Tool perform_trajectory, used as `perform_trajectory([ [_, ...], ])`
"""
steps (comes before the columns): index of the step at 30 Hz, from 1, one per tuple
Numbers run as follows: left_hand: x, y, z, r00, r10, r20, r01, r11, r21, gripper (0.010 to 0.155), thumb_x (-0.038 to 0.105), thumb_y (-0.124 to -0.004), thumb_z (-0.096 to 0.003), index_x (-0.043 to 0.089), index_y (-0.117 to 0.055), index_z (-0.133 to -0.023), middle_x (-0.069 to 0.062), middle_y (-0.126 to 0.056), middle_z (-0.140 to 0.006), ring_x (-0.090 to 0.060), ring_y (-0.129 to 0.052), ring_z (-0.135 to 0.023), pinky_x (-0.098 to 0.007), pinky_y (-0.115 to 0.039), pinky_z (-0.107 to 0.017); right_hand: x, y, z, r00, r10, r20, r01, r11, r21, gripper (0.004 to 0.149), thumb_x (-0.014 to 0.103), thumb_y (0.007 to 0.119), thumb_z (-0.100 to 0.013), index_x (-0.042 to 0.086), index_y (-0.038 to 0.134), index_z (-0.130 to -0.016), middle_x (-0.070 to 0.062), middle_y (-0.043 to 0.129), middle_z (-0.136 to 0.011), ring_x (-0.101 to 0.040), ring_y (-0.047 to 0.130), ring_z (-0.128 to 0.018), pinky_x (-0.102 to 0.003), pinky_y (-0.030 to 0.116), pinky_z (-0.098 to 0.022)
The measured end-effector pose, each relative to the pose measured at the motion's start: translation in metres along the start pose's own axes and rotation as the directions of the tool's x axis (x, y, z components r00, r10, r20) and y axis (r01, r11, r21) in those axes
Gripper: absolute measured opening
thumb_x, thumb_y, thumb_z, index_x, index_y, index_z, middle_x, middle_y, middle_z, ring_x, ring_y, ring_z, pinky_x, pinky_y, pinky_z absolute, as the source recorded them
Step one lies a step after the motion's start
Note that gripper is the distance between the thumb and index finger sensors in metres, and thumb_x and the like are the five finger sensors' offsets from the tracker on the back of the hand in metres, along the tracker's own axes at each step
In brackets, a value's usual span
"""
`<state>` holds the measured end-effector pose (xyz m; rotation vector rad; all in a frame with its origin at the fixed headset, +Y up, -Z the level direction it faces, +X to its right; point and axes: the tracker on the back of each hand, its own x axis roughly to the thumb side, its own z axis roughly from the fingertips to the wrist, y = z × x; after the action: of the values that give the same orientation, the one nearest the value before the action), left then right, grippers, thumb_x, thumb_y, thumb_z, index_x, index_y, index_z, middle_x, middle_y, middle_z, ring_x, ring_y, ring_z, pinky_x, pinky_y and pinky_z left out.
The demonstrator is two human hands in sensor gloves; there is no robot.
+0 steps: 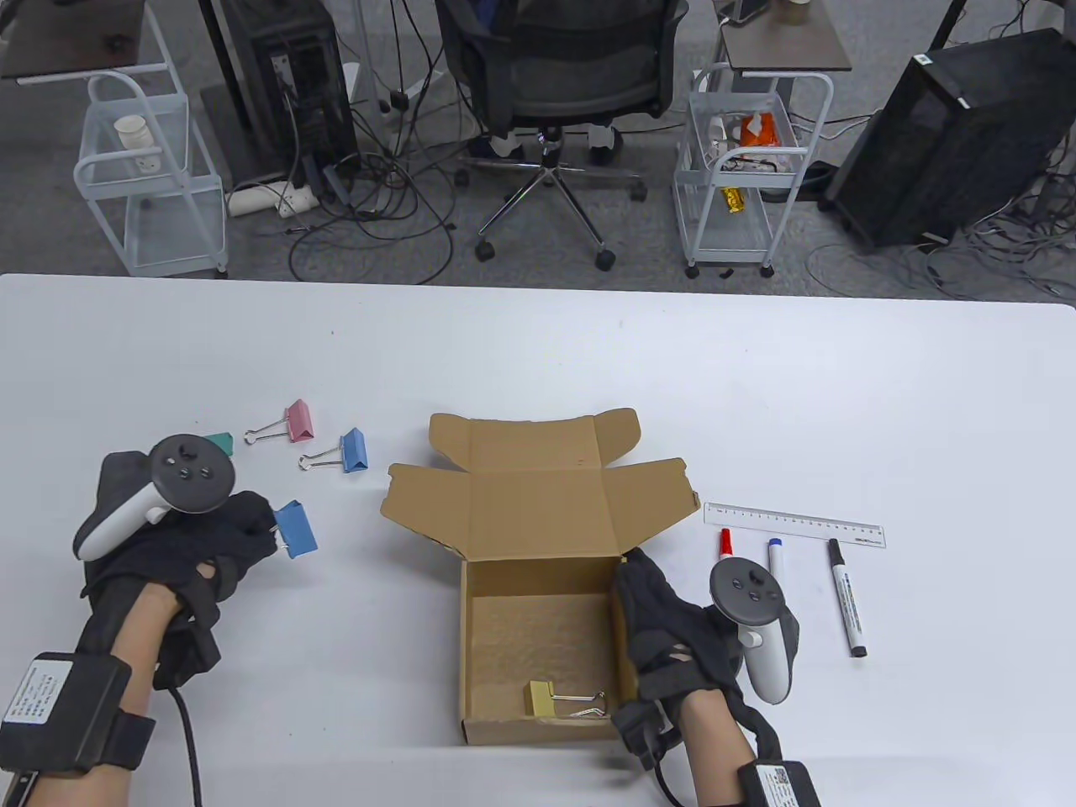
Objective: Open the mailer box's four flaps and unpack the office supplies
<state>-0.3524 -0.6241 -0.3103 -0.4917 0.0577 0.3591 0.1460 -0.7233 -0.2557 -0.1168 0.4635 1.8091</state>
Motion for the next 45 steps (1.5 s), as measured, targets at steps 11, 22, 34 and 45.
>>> perform_trajectory([
  [11,-0.08,-0.019,-0.024,0.976,0.126,-0.18,-0.126,0.992,0.008,0.049,0.033,-0.083,-0.0548,0.014,-0.073,-0.099,-0.009,-0.093,-0.088,-0.03,-0.1,-0.075,-0.052,-0.082,-0.061,0.0,0.0,0.0,1.0,-0.001,-0.001,0.001,1.0,0.001,0.065,0.043,0.045,-0.066,0.007,0.034,-0.118,-0.038,0.033,-0.122,-0.069,0.04,-0.103,-0.076,0.042,-0.073],
  [22,-0.098,-0.037,-0.039,0.958,0.176,-0.225,-0.183,0.983,-0.011,0.05,0.033,-0.082,-0.0555,0.014,-0.072,-0.1,-0.009,-0.091,-0.089,-0.03,-0.099,-0.077,-0.052,-0.081,-0.062,0.0,0.0,0.0,1.0,-0.002,-0.001,0.002,1.0,0.003,0.065,0.043,0.045,-0.066,0.007,0.034,-0.118,-0.038,0.033,-0.122,-0.069,0.04,-0.103,-0.076,0.042,-0.073],
  [34,-0.088,-0.04,-0.039,0.953,-0.006,-0.302,0.018,0.999,0.037,0.054,0.039,-0.076,-0.0579,0.018,-0.064,-0.106,-0.008,-0.083,-0.1,-0.034,-0.091,-0.087,-0.054,-0.076,-0.067,0.0,0.0,0.0,1.0,0.0,-0.001,0.0,1.0,0.001,0.065,0.043,0.045,-0.066,0.006,0.034,-0.118,-0.038,0.034,-0.122,-0.069,0.04,-0.103,-0.076,0.042,-0.073],
  [45,-0.093,-0.044,-0.031,0.963,0.039,-0.266,-0.032,0.999,0.034,0.061,0.045,-0.069,-0.0583,0.017,-0.056,-0.111,-0.015,-0.062,-0.115,-0.043,-0.07,-0.104,-0.06,-0.064,-0.074,0.0,0.0,0.0,1.0,0.002,-0.001,-0.002,1.0,0.001,0.065,0.043,0.045,-0.066,0.006,0.034,-0.118,-0.038,0.033,-0.122,-0.069,0.04,-0.103,-0.076,0.042,-0.073],
])
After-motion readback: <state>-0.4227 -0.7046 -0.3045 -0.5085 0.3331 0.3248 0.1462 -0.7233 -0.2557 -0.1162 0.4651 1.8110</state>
